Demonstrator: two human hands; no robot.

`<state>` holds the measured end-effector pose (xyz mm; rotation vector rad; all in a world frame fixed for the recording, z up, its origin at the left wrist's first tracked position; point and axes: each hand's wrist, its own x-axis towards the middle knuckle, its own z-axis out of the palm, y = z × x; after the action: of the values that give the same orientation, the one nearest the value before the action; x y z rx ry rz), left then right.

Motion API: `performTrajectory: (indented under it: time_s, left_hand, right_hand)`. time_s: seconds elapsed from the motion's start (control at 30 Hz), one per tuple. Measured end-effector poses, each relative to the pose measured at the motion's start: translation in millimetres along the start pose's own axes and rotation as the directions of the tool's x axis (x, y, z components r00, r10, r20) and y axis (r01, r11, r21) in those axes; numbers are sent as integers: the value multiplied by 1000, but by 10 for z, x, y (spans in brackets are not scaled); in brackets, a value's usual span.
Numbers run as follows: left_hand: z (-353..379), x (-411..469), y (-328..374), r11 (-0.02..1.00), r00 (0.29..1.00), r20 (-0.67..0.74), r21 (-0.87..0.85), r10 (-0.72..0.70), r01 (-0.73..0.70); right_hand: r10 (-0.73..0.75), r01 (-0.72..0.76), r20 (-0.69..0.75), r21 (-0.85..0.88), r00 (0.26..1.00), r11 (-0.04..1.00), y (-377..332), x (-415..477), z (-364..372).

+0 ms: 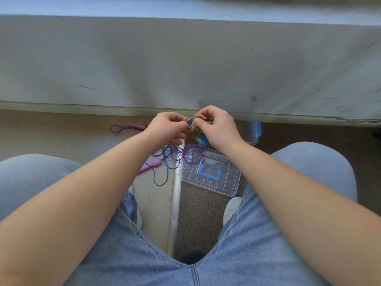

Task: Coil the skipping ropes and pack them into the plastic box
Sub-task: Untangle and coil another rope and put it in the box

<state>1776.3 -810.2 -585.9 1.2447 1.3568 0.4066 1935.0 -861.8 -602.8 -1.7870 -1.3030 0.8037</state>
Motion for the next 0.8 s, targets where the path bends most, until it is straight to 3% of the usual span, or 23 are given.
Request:
performTrajectory:
  time_s: [0.13,0.27,0.33,0.47,0.53,0.67,0.8]
  left_hand:
    - [-17,26,-30,990,993,-107,136,42,-27]
    - [-20,63,-74,994,987,-152,101,57,-42]
    - [-18,79,-77,995,986,-153,84,73,-60]
    - [-9,93,-24,998,982,-183,-10,52,-55]
    - [-18,100,-14,999,980,-198,-41,26,-35]
    - [-28,115,-28,999,976,-219,-41,15,-25]
    - [39,92,4,999,979,-197,26,47,-43]
  right_hand:
    - [-38,39,30,-39,999,998,-18,-21,10]
    - [-177,177,13,-81,984,981,-51,-60,29]
    - [-200,200,-15,3,980,980,-74,-69,20]
    - [-125,79,90,396,988,915,-107,-62,25]
    - [-92,-1,162,498,983,867,-135,-70,46]
    - [-51,-101,247,565,968,819,-185,-73,41]
    - [20,-151,247,526,969,837,-181,-39,34]
